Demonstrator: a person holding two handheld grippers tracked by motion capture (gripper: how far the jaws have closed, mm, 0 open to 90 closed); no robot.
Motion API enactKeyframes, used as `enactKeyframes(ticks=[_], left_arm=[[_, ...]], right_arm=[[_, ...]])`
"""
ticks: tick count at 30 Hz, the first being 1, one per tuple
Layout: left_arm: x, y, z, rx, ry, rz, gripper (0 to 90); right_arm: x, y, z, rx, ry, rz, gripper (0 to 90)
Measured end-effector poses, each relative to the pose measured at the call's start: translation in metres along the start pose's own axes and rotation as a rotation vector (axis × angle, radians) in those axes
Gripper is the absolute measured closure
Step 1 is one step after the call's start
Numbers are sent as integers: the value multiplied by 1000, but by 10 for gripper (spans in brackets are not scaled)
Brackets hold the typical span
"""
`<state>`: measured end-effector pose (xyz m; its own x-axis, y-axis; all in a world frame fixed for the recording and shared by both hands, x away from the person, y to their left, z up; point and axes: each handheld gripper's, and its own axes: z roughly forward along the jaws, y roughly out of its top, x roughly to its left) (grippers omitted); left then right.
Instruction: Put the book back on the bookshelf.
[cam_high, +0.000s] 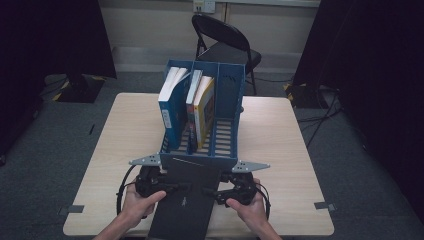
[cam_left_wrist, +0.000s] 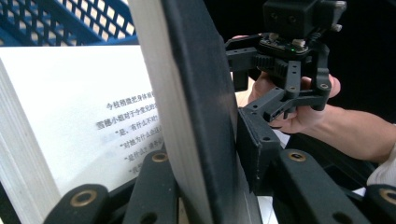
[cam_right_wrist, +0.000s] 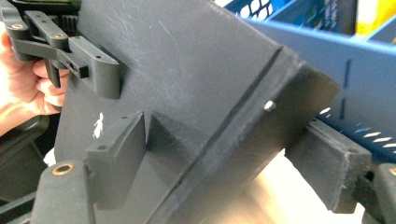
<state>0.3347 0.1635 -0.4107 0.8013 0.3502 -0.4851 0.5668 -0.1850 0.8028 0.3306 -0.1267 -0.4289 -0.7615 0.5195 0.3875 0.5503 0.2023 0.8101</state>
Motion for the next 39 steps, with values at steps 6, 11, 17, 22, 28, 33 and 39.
enactKeyframes(ticks=[6, 11, 17, 22, 28, 33, 39], left_arm=[[-5, 15, 5, -19, 9, 63, 693], [-10, 25, 8, -23, 32, 142, 694], [-11, 20, 9, -48, 49, 199, 673], [-15, 13, 5, -56, 88, 217, 620], [-19, 6, 1, -48, 144, 233, 561], [-19, -1, -4, -39, 169, 239, 553], [-18, -8, -11, -32, 158, 223, 544]], right_arm=[[3, 15, -16, -52, -57, -52, 263], [7, 30, -31, -112, -110, -104, 329], [11, 37, -36, -154, -122, -139, 356], [13, 33, -40, -164, -102, -153, 389], [16, 31, -42, -167, -79, -171, 412], [13, 27, -39, -155, -43, -166, 412], [14, 23, -29, -110, 6, -181, 382]])
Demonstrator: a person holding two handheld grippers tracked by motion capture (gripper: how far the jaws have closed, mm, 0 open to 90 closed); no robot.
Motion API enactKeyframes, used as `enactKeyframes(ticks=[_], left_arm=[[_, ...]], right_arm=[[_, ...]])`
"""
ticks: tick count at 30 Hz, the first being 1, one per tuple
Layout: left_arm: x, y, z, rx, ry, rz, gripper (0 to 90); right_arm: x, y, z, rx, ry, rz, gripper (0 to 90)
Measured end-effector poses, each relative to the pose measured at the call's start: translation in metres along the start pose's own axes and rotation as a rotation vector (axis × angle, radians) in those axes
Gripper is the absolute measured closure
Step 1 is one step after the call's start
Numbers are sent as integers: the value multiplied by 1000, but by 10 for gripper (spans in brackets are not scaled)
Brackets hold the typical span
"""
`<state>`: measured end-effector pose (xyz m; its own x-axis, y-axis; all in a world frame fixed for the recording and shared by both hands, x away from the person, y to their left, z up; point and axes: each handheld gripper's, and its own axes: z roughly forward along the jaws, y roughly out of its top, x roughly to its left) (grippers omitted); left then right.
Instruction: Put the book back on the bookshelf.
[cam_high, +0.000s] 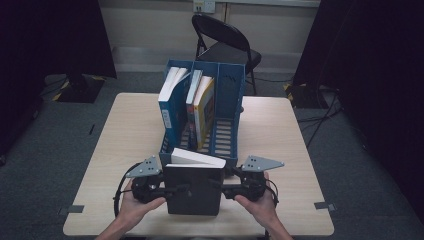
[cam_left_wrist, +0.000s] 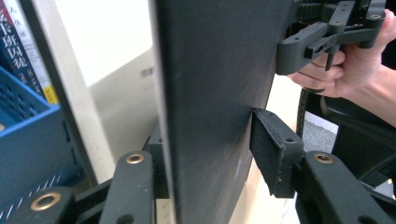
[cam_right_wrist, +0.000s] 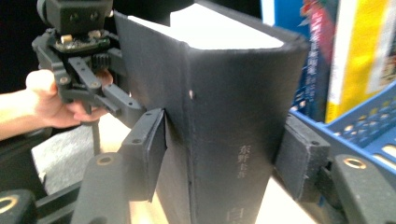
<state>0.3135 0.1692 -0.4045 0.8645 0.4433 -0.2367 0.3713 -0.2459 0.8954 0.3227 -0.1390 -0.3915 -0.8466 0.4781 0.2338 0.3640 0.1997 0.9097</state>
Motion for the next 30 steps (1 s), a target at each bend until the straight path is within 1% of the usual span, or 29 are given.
enactKeyframes(ticks=[1, 2, 3, 4, 5, 6, 8, 9, 11, 12, 13, 14, 15, 16, 17, 18, 19, 20, 21, 22, 24, 26, 27, 30], left_arm=[[0, -2, -3, 7, 7, -4, 545], [2, -5, -6, 27, 42, 13, 546], [2, -5, -6, 27, 42, 13, 548], [4, -7, -8, 33, 50, 2, 548], [6, -9, -9, 30, 49, -13, 507], [11, -13, -13, 29, 55, -28, 505], [12, -14, -15, 30, 53, -31, 503], [13, -14, -15, 25, 52, -40, 504], [12, -16, -16, 25, 63, -42, 496], [11, -16, -16, 25, 65, -36, 463], [10, -17, -17, 21, 78, -38, 437], [9, -18, -19, 27, 126, -45, 361], [11, -20, -21, 30, 138, -47, 335], [11, -20, -21, 30, 138, -47, 357], [14, -21, -22, 20, 130, -69, 357], [16, -21, -21, 21, 133, -82, 353], [18, -21, -20, 19, 118, -88, 337], [19, -21, -18, 24, 103, -88, 320], [19, -21, -15, 30, 88, -88, 328], [18, -21, -12, 41, 88, -81, 326], [16, -23, -8, 61, 86, -75, 325], [15, -27, -3, 84, 84, -69, 333], [14, -30, -2, 87, 91, -59, 330], [15, -34, -1, 89, 85, -78, 331]], right_arm=[[1, -1, 4, 9, 11, -7, 377], [2, -2, 4, 11, 8, -9, 379], [2, -2, 4, 11, 8, -9, 379], [2, -1, 5, 15, -2, -12, 384], [1, -1, 6, 17, -16, -14, 395], [0, -1, 6, 19, -16, -14, 396], [0, -1, 6, 23, -16, -16, 396], [1, -1, 6, 25, -14, -18, 395], [1, -1, 6, 26, -12, -18, 395], [1, -1, 5, 28, -5, -19, 402], [1, -1, 5, 29, -4, -24, 405], [1, -1, 5, 30, -2, -26, 413], [1, -1, 4, 29, 4, -27, 420], [1, -1, 4, 29, 4, -27, 420], [2, -1, 4, 31, 17, -28, 420], [3, -2, 5, 34, 27, -36, 419], [5, -2, 6, 36, 28, -42, 418], [6, -2, 8, 41, 25, -47, 412], [7, -2, 9, 45, 21, -53, 408], [8, -2, 10, 46, 17, -54, 399], [7, -2, 11, 42, 43, -50, 361], [8, -1, 13, 43, 46, -59, 348], [9, 0, 14, 43, 50, -64, 338], [11, 1, 16, 47, 46, -72, 329]])
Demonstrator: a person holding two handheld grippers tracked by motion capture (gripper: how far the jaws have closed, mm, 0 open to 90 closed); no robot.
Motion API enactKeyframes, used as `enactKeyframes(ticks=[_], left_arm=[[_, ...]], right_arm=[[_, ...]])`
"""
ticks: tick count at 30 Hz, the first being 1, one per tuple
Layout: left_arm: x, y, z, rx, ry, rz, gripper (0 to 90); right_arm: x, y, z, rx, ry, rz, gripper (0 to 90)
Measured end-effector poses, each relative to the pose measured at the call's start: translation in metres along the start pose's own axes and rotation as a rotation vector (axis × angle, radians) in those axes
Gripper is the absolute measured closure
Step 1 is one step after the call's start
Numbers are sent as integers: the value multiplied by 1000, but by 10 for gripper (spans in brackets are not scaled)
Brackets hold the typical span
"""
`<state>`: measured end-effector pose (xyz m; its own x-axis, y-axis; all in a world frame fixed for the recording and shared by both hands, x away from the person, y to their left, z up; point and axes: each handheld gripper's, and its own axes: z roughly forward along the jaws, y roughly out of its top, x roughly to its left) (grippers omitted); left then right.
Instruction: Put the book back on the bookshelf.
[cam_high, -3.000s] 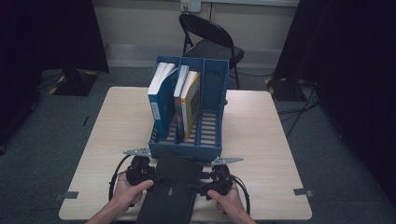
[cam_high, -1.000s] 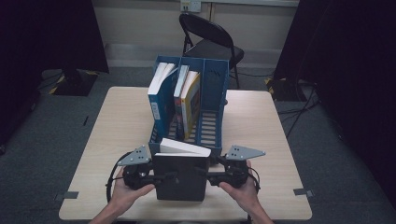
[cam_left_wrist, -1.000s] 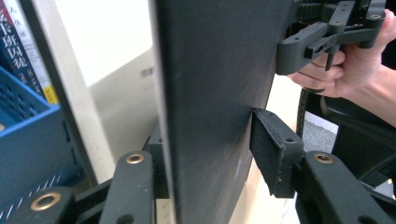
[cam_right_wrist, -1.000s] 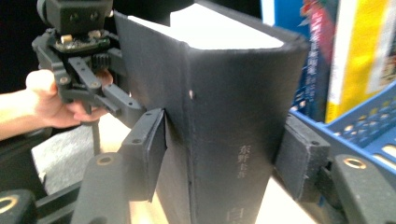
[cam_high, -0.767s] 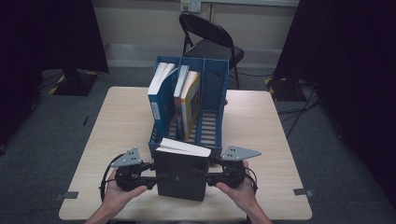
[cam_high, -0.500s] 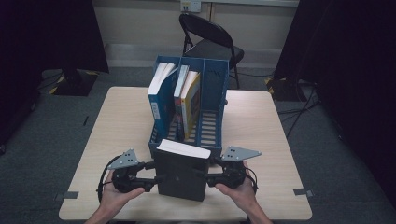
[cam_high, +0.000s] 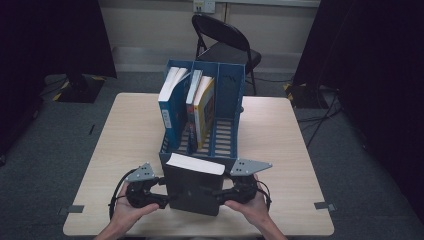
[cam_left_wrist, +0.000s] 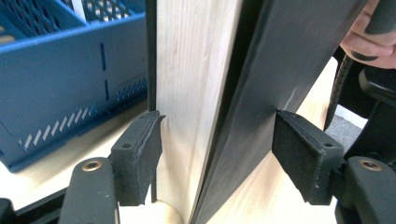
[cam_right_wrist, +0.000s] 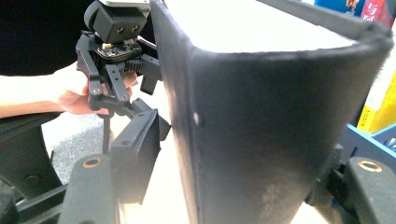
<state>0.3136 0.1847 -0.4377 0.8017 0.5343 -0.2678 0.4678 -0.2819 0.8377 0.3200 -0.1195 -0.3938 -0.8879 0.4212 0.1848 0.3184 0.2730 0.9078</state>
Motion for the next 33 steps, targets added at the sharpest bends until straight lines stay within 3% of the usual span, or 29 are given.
enactKeyframes(ticks=[13, 15, 19, 20, 28, 29, 32, 33], left_arm=[[-4, -1, 1, 18, -4, 9, 271], [-4, -1, 2, 19, -2, 9, 250], [-4, 3, 6, 29, -5, 16, 206], [-4, 3, 6, 28, -7, 16, 192], [1, 3, 1, 16, -14, -10, 180], [2, 3, -1, 9, -4, -30, 161], [3, 3, -3, 14, 2, -32, 153], [2, 3, -4, 15, 26, -36, 156]], right_arm=[[12, 0, 2, -6, -5, -87, 421], [14, 2, 6, -3, -13, -89, 416], [16, 1, 18, 20, 25, -85, 469], [19, 2, 19, 27, 10, -98, 475], [21, 3, 18, 56, -6, -107, 504], [21, 4, 17, 58, -12, -110, 511], [20, 4, 17, 58, -11, -107, 511], [20, 4, 17, 59, -11, -105, 513]])
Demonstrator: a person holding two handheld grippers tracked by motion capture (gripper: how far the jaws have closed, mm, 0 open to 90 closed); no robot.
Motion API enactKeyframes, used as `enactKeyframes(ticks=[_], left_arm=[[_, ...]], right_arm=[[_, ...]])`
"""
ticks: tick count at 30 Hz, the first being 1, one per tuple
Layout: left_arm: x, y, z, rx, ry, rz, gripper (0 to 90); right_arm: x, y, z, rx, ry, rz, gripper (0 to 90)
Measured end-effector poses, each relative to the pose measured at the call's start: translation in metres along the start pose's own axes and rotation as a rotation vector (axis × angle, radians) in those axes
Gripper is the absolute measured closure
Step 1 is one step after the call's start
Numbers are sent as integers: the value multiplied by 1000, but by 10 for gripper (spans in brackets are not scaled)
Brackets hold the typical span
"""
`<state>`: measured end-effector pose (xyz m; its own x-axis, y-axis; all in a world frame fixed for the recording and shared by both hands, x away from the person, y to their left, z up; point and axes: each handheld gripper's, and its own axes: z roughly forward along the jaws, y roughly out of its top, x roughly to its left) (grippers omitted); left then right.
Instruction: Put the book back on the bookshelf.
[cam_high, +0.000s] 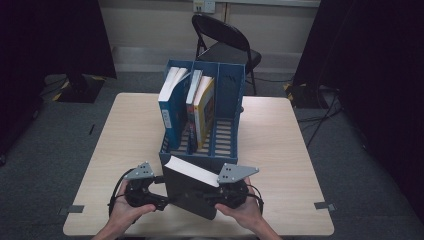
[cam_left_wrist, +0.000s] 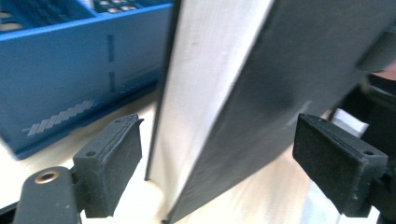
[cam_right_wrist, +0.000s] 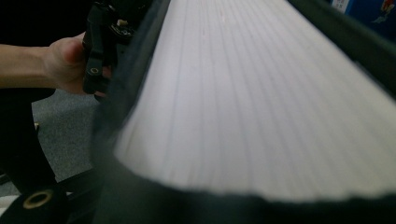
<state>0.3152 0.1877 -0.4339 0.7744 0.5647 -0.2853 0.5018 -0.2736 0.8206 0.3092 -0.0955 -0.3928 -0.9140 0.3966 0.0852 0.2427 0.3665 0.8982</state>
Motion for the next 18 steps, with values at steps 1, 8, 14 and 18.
enactKeyframes(ticks=[1, 8, 14, 18], left_arm=[[0, 0, -1, 1, 6, 2, 156], [2, 3, -9, -5, -14, 6, 154], [10, -1, -9, 21, 111, -2, 155], [13, -4, -9, 14, 132, -2, 155]], right_arm=[[0, 0, 0, 0, 0, 0, 513], [0, 1, -2, 12, -10, -5, 522], [-3, 0, -6, 16, -13, 1, 524], [-5, -2, -9, 14, -17, 6, 524]])
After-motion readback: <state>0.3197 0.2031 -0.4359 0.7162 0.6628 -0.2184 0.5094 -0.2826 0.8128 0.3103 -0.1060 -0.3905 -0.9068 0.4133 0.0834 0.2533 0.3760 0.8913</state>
